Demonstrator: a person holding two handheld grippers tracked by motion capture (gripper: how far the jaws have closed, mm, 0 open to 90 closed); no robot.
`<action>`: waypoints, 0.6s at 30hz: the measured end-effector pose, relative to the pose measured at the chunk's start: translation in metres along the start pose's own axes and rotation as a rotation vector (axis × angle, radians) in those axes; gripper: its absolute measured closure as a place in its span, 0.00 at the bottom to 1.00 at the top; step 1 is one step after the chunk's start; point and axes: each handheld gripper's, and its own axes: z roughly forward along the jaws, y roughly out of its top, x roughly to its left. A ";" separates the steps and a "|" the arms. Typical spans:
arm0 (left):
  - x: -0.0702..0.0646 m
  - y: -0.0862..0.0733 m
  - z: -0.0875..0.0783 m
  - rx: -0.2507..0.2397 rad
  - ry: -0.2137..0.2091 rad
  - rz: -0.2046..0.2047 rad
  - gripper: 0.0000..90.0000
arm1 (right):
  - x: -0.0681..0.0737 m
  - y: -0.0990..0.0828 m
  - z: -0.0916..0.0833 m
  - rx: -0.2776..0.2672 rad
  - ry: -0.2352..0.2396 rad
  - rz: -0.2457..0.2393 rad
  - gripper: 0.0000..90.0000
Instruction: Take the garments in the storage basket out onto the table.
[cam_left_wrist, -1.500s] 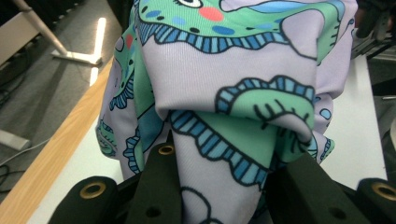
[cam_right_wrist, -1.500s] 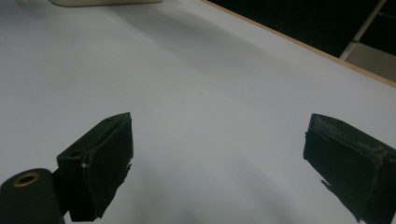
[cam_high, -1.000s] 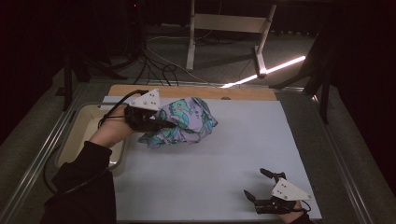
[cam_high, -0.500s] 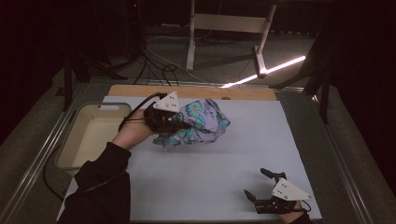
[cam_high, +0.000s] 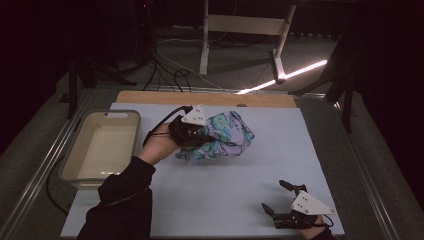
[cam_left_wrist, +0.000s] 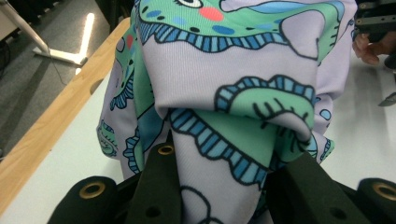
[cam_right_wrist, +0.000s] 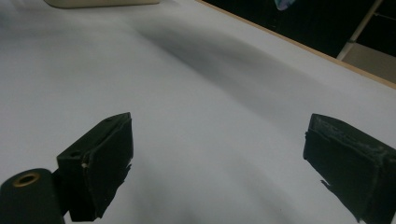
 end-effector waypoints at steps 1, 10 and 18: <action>0.000 0.000 0.002 0.002 0.003 0.003 0.83 | 0.000 0.000 0.000 -0.001 0.000 0.000 0.10; -0.005 -0.004 0.025 0.015 0.023 -0.042 0.82 | 0.000 0.000 0.000 -0.001 0.002 0.007 0.10; -0.008 -0.008 0.044 0.029 0.033 -0.065 0.82 | 0.000 -0.001 0.001 -0.001 0.003 0.003 0.10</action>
